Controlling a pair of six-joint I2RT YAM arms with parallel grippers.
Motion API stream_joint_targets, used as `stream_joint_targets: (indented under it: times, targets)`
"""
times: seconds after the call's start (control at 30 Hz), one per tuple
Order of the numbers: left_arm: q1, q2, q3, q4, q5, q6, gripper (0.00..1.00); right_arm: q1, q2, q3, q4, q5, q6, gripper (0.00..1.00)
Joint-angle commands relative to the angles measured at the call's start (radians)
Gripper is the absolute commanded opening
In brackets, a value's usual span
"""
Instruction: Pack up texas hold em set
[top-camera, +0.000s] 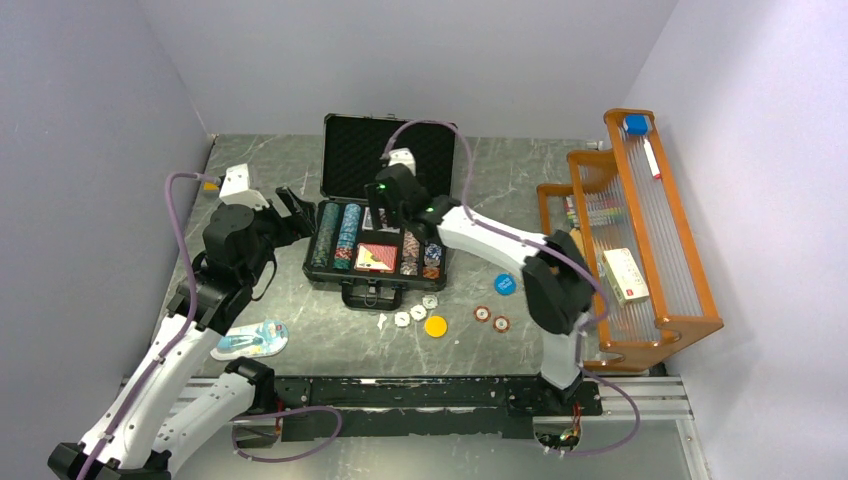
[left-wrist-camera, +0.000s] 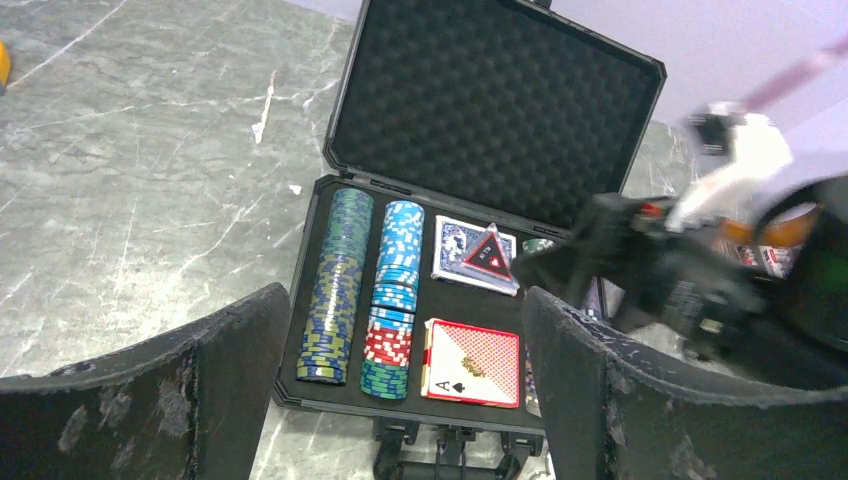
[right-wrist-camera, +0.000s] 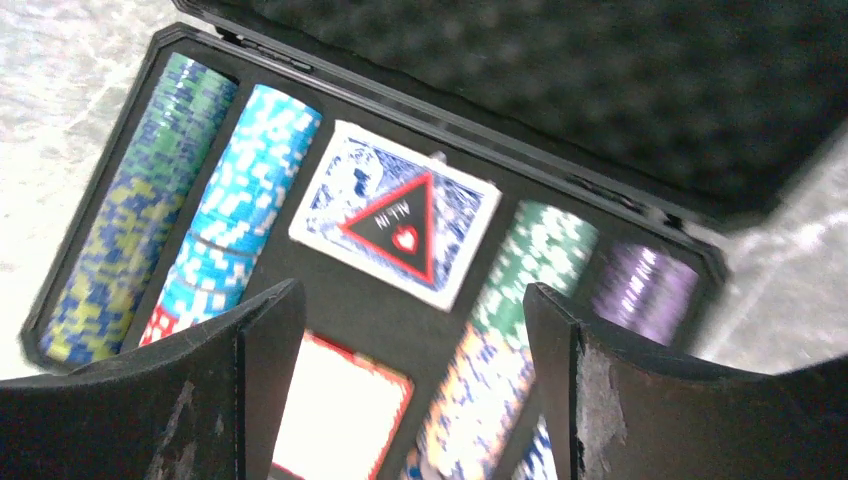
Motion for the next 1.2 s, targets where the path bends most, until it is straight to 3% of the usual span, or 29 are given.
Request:
stream_joint_targets:
  times: [0.0, 0.23, 0.47, 0.6, 0.9, 1.07, 1.17]
  targets:
    - [-0.005, -0.01, 0.012, 0.011, 0.009, 0.013, 0.9, -0.034, -0.226, -0.177, 0.007, 0.082, 0.078, 0.83]
    - [-0.005, -0.01, 0.012, 0.015, 0.016, 0.013, 0.9, -0.095, -0.481, -0.425, -0.09, 0.163, 0.19, 0.82]
    - [-0.005, -0.007, 0.008, 0.02, 0.021, 0.009, 0.9, -0.161, -0.584, -0.589, -0.164, 0.147, 0.288, 0.82]
    - [-0.005, -0.002, 0.009, 0.021, 0.03, 0.008, 0.9, -0.234, -0.576, -0.653, -0.13, 0.116, 0.307, 0.81]
    - [-0.006, 0.004, 0.006, 0.018, 0.025, 0.011, 0.9, -0.372, -0.45, -0.699, -0.107, 0.116, 0.302, 0.93]
    - [-0.004, 0.012, 0.007, 0.02, 0.031, 0.01, 0.9, -0.418, -0.429, -0.748, -0.057, 0.041, 0.306, 0.91]
    - [-0.005, 0.013, 0.007, 0.018, 0.029, 0.008, 0.9, -0.441, -0.42, -0.773, -0.027, 0.0, 0.302, 0.85]
